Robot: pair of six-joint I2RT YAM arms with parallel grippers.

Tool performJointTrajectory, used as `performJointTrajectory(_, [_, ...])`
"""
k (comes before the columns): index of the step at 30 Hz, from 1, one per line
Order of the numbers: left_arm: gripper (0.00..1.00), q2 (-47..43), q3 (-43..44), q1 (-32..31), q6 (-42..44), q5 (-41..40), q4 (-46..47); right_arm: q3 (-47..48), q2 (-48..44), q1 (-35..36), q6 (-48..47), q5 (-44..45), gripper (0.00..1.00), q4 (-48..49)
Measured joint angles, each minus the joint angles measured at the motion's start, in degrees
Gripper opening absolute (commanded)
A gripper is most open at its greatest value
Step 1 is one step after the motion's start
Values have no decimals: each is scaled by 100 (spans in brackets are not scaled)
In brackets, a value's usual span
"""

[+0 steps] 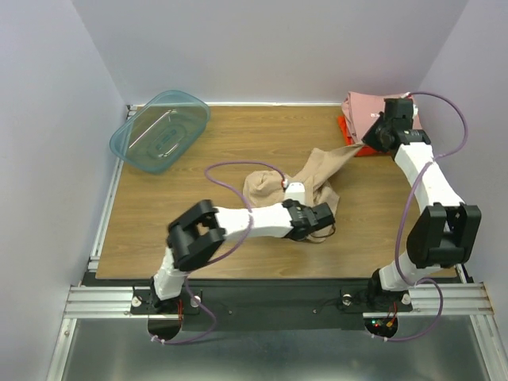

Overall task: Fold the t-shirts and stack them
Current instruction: Flatten the tshirt out

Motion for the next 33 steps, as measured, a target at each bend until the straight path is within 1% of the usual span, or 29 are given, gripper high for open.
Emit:
performJointTrajectory(1, [0, -254, -186, 0, -52, -129, -151, -31, -94, -4, -15, 15, 0, 0])
performJointTrajectory(3, [0, -1215, -551, 9, -153, -531, -520, -63, -382, -17, -52, 55, 0, -15])
performJointTrajectory(4, [0, -1613, -599, 9, -168, -669, -636, -63, -542, -28, -61, 76, 0, -13])
performJointTrajectory(6, [0, -2686, -603, 11, -157, -1058, -723, -63, -935, -28, -85, 144, 0, -11])
performJointTrajectory(7, [0, -3038, -595, 11, -111, -1185, -717, -63, -1084, -28, -98, 177, 0, -7])
performJointTrajectory(9, [0, -4197, -546, 9, 15, -1556, -719, -33, -1611, -28, -118, 297, 0, -50])
performJointTrajectory(13, [0, -5517, -466, 13, 361, -2166, -636, 319, -2221, -31, -199, 673, 0, -251])
performJointTrajectory(17, [0, -6585, -474, 37, 1062, -2614, -289, 927, -2715, -33, -319, 1086, 0, -385])
performJointTrajectory(23, [0, -7296, -321, 39, 1969, -3281, 267, 1508, -3156, -33, -479, 1423, 0, -496])
performJointTrajectory(27, [0, -7193, -238, 48, 2481, -3598, 767, 1635, -3163, -39, -573, 1510, 0, -557])
performJointTrajectory(29, [0, -6929, -210, 111, 2686, -3687, 944, 1639, -3053, -55, -605, 1458, 0, -566])
performJointTrajectory(31, [0, -6588, -184, 479, 2855, -3486, 1121, 1639, -2909, -57, -647, 1364, 0, -584])
performJointTrajectory(33, [0, -6168, -184, 1467, 2988, -2728, 1320, 1639, -2706, -57, -686, 1200, 0, -586])
